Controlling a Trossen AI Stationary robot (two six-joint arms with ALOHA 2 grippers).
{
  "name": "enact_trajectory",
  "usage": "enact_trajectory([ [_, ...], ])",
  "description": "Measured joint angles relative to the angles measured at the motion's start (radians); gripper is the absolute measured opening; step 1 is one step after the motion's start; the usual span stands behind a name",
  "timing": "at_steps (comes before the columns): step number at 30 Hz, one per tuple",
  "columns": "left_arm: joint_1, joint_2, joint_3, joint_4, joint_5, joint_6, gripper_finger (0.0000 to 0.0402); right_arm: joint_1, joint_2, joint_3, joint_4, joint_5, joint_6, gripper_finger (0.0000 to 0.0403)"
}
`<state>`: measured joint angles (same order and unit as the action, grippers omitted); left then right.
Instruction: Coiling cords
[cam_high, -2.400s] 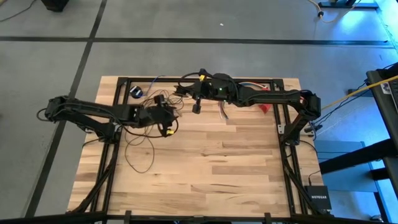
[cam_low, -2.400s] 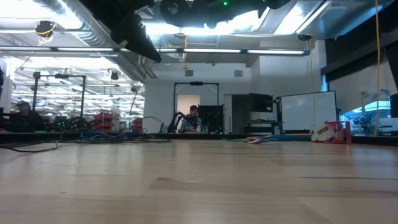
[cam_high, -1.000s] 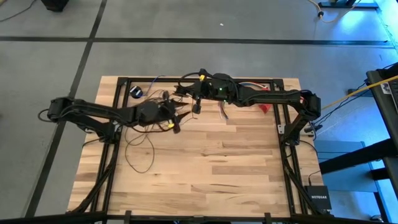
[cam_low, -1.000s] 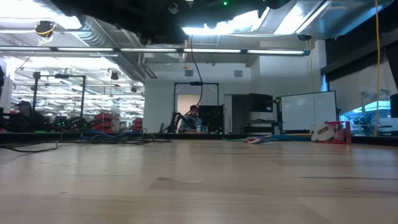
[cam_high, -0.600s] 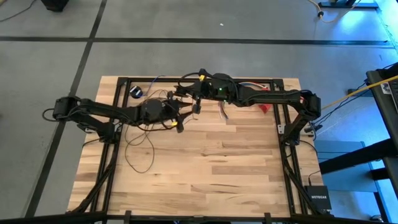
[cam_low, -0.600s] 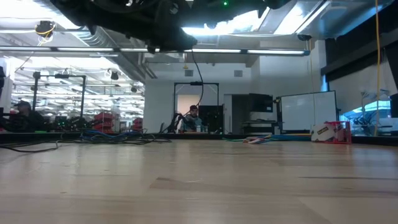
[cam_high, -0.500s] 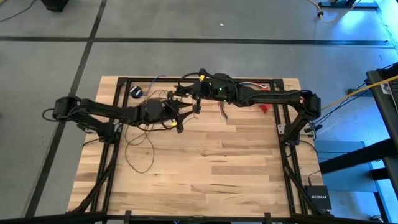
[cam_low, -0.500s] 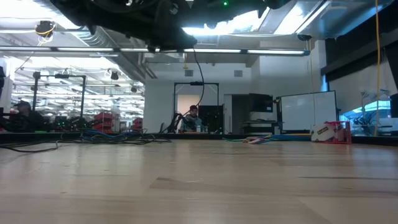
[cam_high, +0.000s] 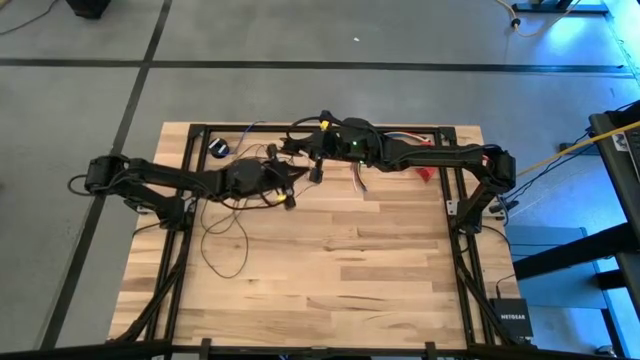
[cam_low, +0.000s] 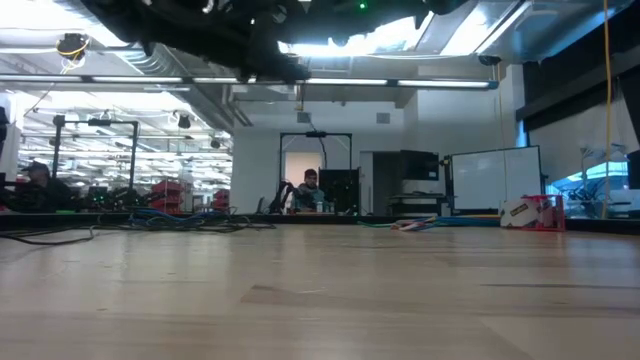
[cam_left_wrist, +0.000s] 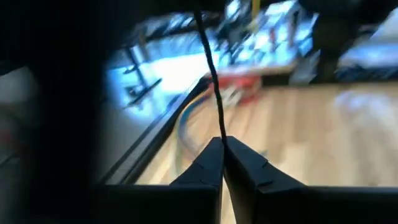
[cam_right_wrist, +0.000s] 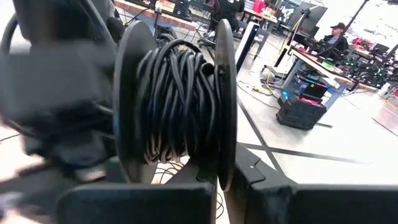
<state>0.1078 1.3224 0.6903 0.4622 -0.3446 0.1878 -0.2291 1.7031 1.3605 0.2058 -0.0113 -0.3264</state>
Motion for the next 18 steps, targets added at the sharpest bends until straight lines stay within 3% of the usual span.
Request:
enact_trajectory([
  [10, 0.052, -0.013, 0.003, -0.203, -0.179, 0.025, 0.0002, -0.002, 0.004, -0.002, -0.035, 0.01, -0.023, 0.001],
  [18, 0.033, -0.166, 0.003, -0.408, -0.313, 0.055, 0.0002, -0.001, 0.004, -0.002, -0.03, 0.006, -0.038, 0.0007],
])
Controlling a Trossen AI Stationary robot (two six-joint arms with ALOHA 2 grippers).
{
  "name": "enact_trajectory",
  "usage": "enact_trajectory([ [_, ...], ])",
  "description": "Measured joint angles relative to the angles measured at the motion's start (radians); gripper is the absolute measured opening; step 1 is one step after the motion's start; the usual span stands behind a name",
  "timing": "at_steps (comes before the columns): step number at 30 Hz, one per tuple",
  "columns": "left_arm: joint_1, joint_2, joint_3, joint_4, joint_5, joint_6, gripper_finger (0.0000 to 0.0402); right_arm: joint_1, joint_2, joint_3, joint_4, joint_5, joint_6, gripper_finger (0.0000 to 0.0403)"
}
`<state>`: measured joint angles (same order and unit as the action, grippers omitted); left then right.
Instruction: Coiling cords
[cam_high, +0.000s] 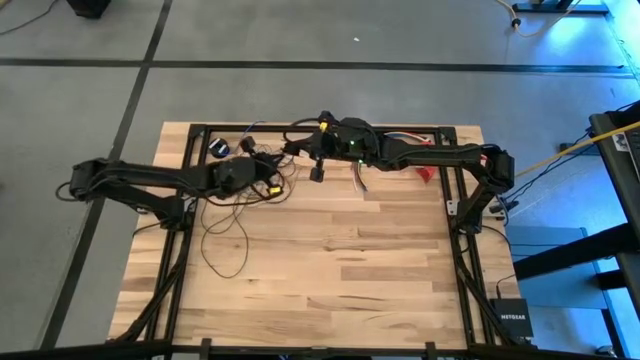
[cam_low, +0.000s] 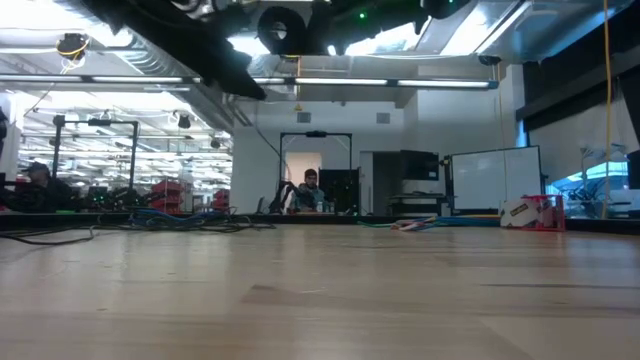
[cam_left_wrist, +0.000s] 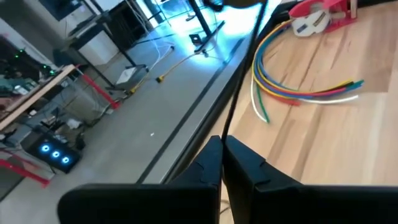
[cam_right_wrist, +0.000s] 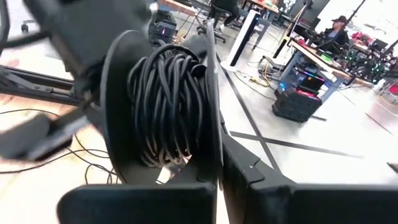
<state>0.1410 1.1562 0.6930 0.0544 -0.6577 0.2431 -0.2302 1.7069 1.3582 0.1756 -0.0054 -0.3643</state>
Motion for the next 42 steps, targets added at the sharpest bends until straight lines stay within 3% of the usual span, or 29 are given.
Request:
enact_trajectory([
  [9, -0.019, -0.232, -0.003, -0.124, -0.004, -0.026, 0.0003, 0.001, -0.001, 0.003, 0.014, -0.005, -0.008, 0.0004],
  [18, -0.024, -0.392, -0.005, 0.038, 0.055, -0.017, 0.0004, 0.002, -0.006, 0.006, -0.001, -0.008, -0.042, 0.0003],
  [26, -0.028, -0.375, -0.004, 0.234, 0.217, -0.056, 0.0004, 0.002, 0.025, 0.005, 0.015, 0.052, -0.092, 0.0003],
  [29, -0.04, -0.372, -0.002, 0.211, 0.252, -0.051, 0.0005, 0.002, 0.026, 0.003, 0.014, 0.072, -0.098, 0.0003],
  [36, -0.049, -0.339, -0.004, -0.021, 0.26, -0.088, 0.0008, 0.002, 0.023, 0.003, 0.013, 0.075, -0.1, 0.0009],
  [42, -0.048, -0.22, -0.039, 0.028, 0.309, -0.167, 0.0056, 0.001, 0.022, 0.003, 0.019, 0.075, -0.113, 0.0003],
])
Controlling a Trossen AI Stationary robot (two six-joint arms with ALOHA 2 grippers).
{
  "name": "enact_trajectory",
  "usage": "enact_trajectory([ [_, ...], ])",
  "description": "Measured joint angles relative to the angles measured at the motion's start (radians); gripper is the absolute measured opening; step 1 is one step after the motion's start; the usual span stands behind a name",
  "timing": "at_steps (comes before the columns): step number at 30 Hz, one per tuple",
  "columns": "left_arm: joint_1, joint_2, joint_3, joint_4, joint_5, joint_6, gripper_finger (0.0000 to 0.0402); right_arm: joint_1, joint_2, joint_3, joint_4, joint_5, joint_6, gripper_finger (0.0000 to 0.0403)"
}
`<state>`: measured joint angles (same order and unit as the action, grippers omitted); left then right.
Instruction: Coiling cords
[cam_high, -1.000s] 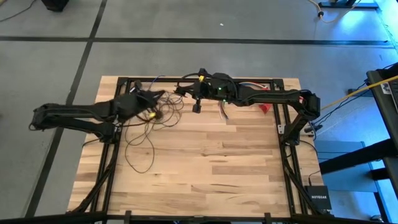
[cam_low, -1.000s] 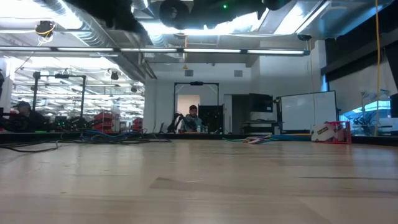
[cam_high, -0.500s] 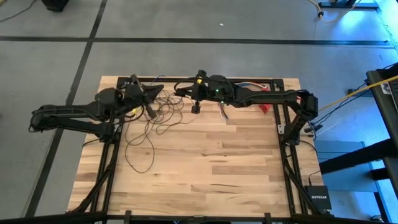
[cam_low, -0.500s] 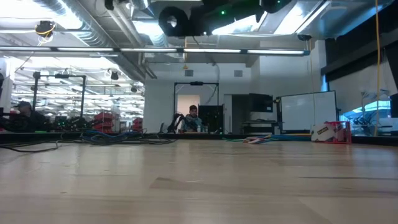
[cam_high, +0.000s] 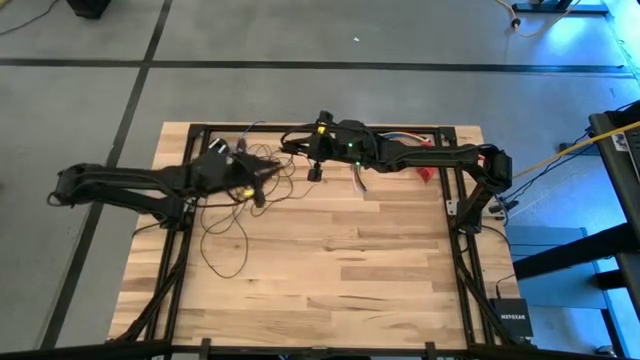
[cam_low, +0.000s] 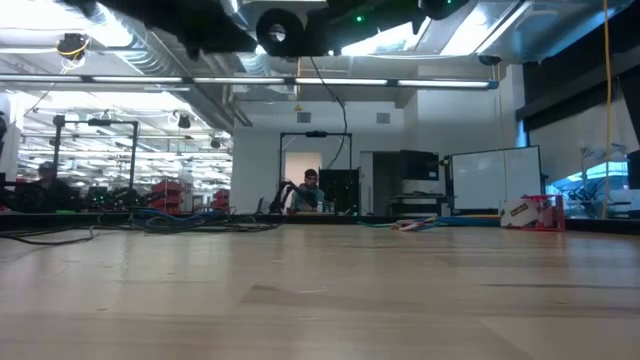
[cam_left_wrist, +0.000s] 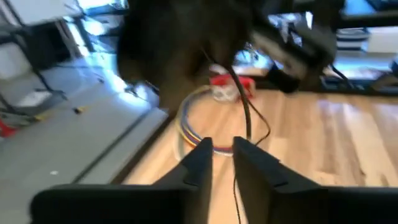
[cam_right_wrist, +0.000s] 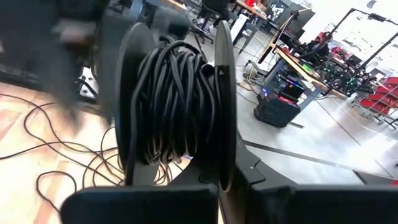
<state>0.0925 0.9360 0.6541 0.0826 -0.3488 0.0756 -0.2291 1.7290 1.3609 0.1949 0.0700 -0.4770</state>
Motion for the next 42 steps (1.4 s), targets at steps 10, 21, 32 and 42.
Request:
enact_trajectory([
  [10, 0.019, 0.296, -0.127, 0.509, 0.074, -0.038, 0.0158, 0.0, 0.0, 0.0, 0.005, 0.001, -0.001, 0.0004],
  [21, 0.071, 0.629, -0.096, 0.917, 0.214, -0.044, 0.0145, 0.0, 0.0, 0.0, 0.007, 0.001, -0.002, 0.0005],
  [32, 0.075, 0.678, -0.039, 0.955, 0.359, -0.028, 0.0143, 0.0, 0.0, 0.0, 0.008, 0.001, -0.003, 0.0005],
  [42, 0.079, 0.678, -0.04, 0.936, 0.365, -0.016, 0.0095, 0.0, 0.0, 0.0, 0.005, 0.001, -0.003, 0.0004],
])
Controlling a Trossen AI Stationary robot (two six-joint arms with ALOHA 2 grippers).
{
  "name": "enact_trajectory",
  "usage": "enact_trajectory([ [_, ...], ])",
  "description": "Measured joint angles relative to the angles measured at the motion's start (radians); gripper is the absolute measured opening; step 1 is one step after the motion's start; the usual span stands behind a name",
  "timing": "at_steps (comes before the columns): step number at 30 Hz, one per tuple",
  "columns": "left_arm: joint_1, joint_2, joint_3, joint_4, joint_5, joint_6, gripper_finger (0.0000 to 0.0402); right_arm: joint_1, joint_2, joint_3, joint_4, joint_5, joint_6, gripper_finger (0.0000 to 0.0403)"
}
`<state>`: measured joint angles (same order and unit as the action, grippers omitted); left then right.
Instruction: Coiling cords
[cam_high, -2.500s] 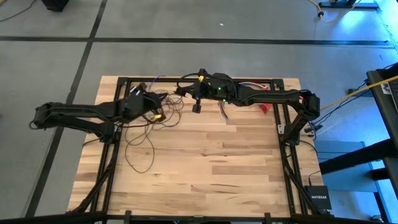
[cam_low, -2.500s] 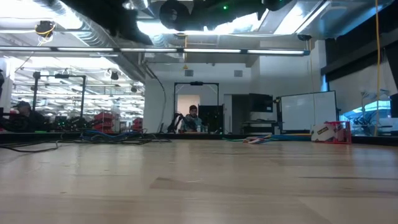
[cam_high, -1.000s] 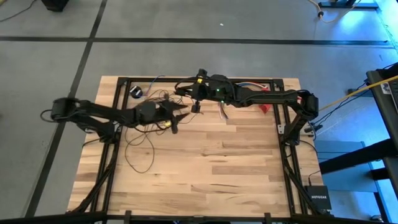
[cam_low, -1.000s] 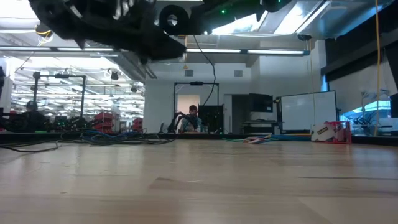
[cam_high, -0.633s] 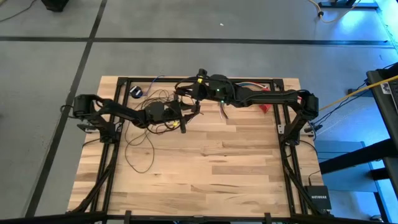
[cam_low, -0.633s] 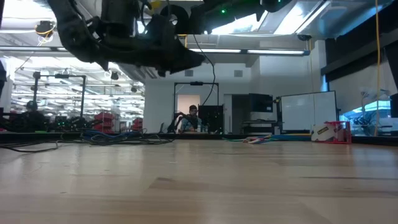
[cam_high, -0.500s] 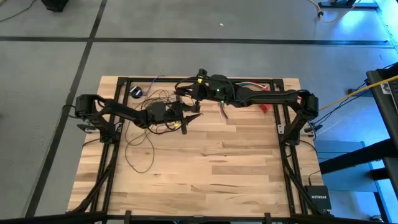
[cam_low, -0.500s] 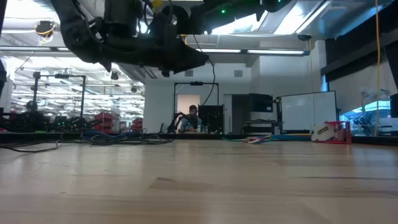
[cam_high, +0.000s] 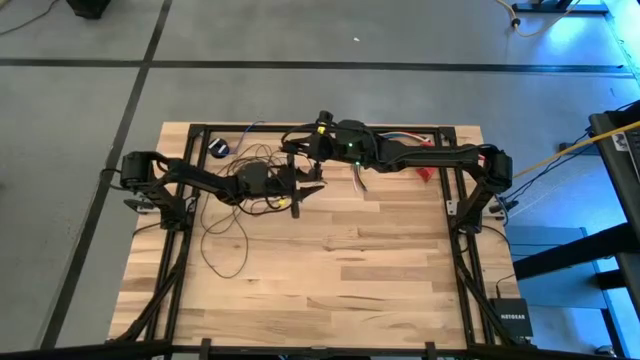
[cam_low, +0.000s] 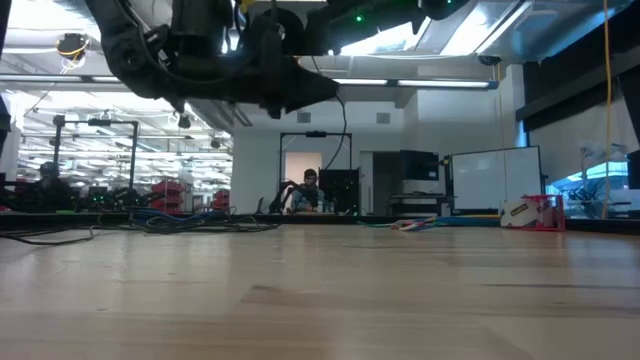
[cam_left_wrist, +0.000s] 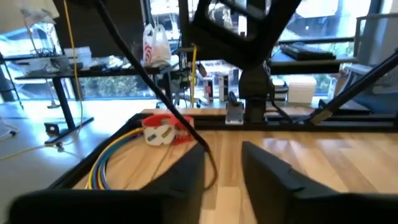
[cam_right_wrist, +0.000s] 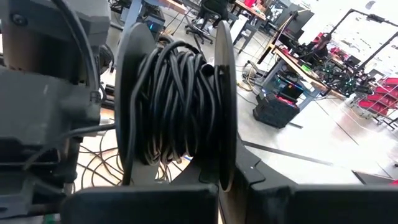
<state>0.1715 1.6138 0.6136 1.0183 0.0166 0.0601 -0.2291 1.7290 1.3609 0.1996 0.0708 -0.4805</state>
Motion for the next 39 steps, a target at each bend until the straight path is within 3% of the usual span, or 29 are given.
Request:
enact_trajectory([
  [5, 0.008, 0.0, 0.0, 0.03, -0.001, 0.008, 0.0012, 0.0, 0.0, 0.0, 0.004, 0.0, 0.0, 0.0004],
  [9, 0.007, -0.002, 0.0, -0.028, -0.061, 0.022, 0.0009, 0.0, 0.0, 0.0, 0.003, 0.0, -0.001, 0.0005],
  [20, 0.006, -0.064, 0.002, -0.356, -0.52, 0.192, 0.0003, -0.001, 0.002, -0.004, -0.04, 0.001, -0.025, 0.0004],
  [27, 0.0, -0.291, -0.001, -0.634, -0.654, 0.291, 0.001, 0.0, 0.001, 0.001, -0.032, -0.038, -0.046, 0.0004],
  [33, 0.0, -0.537, -0.002, -0.834, -0.66, 0.299, 0.0003, 0.001, -0.002, 0.001, -0.039, -0.04, -0.075, 0.0003],
  [39, -0.008, -0.735, -0.002, -0.887, -0.657, 0.28, 0.0013, 0.0, -0.002, 0.001, -0.04, -0.039, -0.078, 0.0003],
])
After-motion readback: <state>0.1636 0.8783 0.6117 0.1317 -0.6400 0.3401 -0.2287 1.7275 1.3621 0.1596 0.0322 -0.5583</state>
